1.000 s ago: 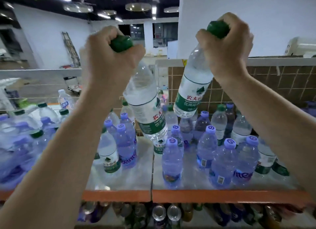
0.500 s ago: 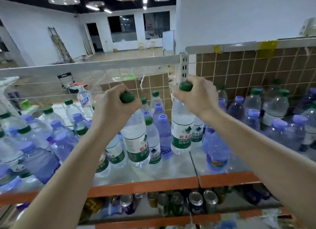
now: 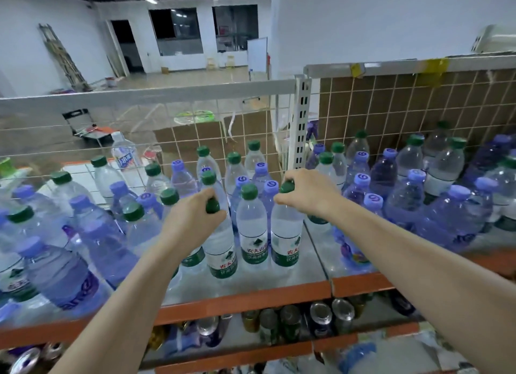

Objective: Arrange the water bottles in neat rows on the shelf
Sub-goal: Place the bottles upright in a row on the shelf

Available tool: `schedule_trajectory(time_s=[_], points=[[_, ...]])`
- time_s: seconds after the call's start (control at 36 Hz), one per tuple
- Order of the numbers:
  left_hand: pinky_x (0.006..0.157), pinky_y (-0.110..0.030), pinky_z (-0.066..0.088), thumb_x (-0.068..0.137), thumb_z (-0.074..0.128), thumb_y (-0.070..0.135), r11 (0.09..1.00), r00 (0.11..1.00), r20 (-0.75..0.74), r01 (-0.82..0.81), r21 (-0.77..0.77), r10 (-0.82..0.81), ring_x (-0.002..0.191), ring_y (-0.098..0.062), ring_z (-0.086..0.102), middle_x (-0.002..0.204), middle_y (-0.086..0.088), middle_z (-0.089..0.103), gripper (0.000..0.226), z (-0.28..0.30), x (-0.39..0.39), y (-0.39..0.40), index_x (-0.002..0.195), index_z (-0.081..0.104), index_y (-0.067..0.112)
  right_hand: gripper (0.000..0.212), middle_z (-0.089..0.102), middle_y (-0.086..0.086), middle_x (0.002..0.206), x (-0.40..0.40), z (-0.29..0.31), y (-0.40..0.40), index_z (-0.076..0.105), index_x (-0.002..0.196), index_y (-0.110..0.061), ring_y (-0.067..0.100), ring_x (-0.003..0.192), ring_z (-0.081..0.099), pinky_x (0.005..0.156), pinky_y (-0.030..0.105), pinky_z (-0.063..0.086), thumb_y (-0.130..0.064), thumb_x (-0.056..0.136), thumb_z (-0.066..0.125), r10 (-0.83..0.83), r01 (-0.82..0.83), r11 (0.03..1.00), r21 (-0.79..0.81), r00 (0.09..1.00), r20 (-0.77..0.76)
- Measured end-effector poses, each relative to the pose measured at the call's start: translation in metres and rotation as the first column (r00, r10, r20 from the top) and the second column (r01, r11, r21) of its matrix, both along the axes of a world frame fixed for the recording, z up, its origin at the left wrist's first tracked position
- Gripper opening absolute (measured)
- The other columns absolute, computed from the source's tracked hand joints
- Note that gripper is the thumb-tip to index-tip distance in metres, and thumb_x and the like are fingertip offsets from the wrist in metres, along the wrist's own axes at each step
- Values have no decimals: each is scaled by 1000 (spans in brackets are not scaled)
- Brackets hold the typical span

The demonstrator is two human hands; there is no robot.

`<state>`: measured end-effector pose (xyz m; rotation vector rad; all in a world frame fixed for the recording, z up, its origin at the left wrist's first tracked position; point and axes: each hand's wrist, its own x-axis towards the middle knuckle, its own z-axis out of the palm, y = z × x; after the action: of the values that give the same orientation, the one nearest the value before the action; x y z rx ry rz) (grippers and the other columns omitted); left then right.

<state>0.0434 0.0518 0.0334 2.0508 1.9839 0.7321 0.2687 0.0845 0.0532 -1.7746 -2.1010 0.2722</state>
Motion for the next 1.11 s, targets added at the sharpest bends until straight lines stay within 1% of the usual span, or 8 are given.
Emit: schedule_trajectory(time_s=[0.22,0.31,0.42,0.53,0.67,0.78,0.94,1.11], points=[[51,-26,34,89,50,33,998,956,-292,0,-57,-17,64,-16,49,76,4,55,14,13,1,8,92,48,20,23,71,14,88,-4,11,0,49,87,-9,21,66,73,50,25,49,-30,84,57,74,-55,960,-276,996,57],[57,-27,40,91,47,37,997,925,-376,23,-73,-49,75,-18,52,86,3,53,18,17,4,12,93,50,20,29,67,14,92,-7,14,0,52,98,-6,24,69,73,61,33,57,-32,85,58,98,-69,938,-339,993,70],[64,-30,46,89,47,41,991,901,-422,56,-125,-104,83,-20,54,92,1,52,22,18,4,19,91,51,19,49,61,5,86,-4,19,5,54,91,-9,22,71,66,61,31,51,-57,85,57,148,-74,917,-392,976,162],[61,-29,44,88,51,41,992,921,-380,46,-115,-87,72,-18,54,82,0,57,28,33,5,29,83,54,14,74,67,9,86,1,28,20,65,91,-5,23,75,64,71,32,53,-74,86,38,56,-22,926,-376,995,78],[68,-37,51,87,53,30,993,976,-182,110,-46,-117,75,-22,59,83,-3,62,20,58,15,53,87,58,11,39,54,5,74,5,38,38,61,84,-6,18,69,48,61,29,41,-42,95,52,53,-47,977,-210,998,20],[80,-38,53,87,53,26,976,969,-157,167,-143,-189,88,-26,61,98,-6,65,20,61,30,78,98,60,11,34,67,2,107,4,34,48,67,112,-11,17,96,62,85,31,52,-35,89,66,115,-104,956,-273,993,22],[51,-24,36,88,51,21,929,932,-254,171,-327,-260,69,-22,51,79,-8,57,18,49,48,99,77,55,7,48,61,1,121,-3,23,54,61,124,-14,24,106,62,88,34,50,-36,83,73,194,-163,917,-364,980,49],[46,-29,54,92,52,20,860,968,-100,154,-487,-230,48,-24,57,76,-15,57,20,34,49,117,93,55,1,43,60,9,104,-11,4,64,61,104,-6,29,94,61,80,42,53,-35,77,78,192,-171,910,-377,981,17]])
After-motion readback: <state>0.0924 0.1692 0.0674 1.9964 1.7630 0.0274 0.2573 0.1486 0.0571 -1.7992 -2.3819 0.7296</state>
